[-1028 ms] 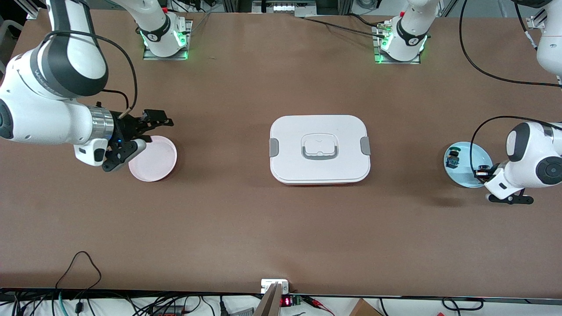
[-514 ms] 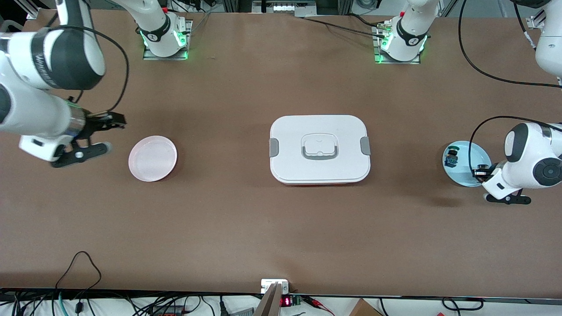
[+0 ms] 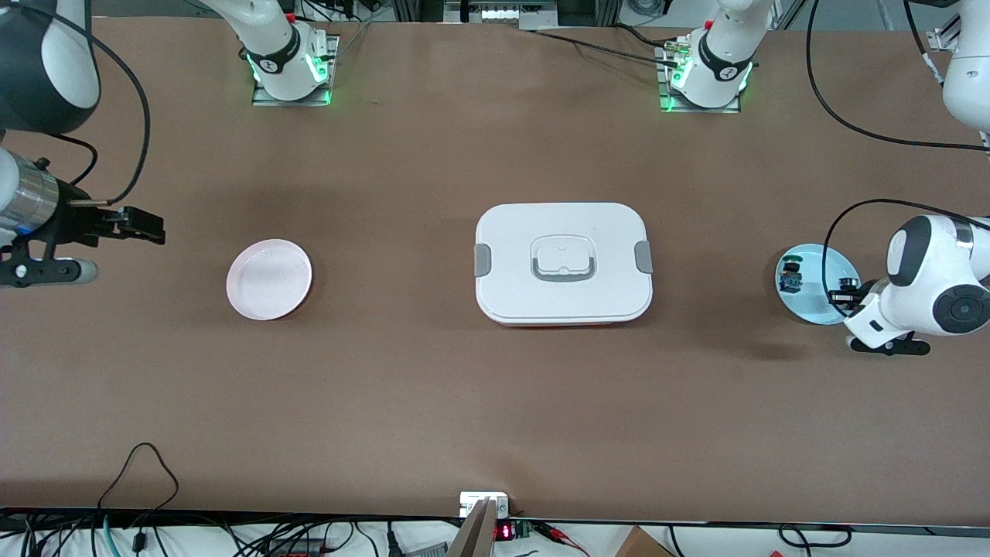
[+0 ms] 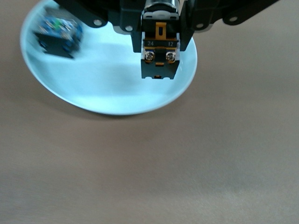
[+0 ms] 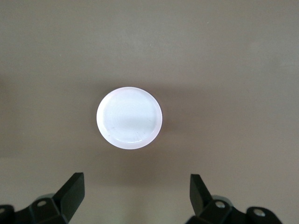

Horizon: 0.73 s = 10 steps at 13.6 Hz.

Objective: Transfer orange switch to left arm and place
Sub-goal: 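Lower the switch onto the blue plate while the right gripper retreats, then open the left gripper to release the switch on the blue plate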

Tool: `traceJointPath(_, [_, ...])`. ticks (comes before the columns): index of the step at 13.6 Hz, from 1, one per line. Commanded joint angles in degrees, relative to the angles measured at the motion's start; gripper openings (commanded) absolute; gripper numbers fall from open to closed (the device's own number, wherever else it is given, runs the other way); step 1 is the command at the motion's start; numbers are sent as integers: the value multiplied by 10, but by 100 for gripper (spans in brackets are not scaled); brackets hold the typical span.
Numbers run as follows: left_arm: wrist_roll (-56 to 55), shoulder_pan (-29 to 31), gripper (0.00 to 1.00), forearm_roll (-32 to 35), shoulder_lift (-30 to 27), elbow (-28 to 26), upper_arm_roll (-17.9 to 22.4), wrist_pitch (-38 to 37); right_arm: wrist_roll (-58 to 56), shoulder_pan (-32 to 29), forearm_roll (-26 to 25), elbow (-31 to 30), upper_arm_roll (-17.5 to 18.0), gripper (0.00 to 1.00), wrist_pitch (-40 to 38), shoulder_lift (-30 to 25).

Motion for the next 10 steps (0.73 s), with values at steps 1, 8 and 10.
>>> traceJointPath(1, [-20, -2, 5, 11, -12, -4, -7, -22, 13, -26, 7, -31, 8, 100, -1, -22])
traceJointPath(8, [-20, 5, 8, 12, 17, -5, -2, 12, -10, -32, 10, -99, 6, 100, 50, -61])
traceJointPath(10, [-20, 6, 20, 13, 29, -4, 0, 21, -7, -32, 15, -87, 5, 100, 41, -62])
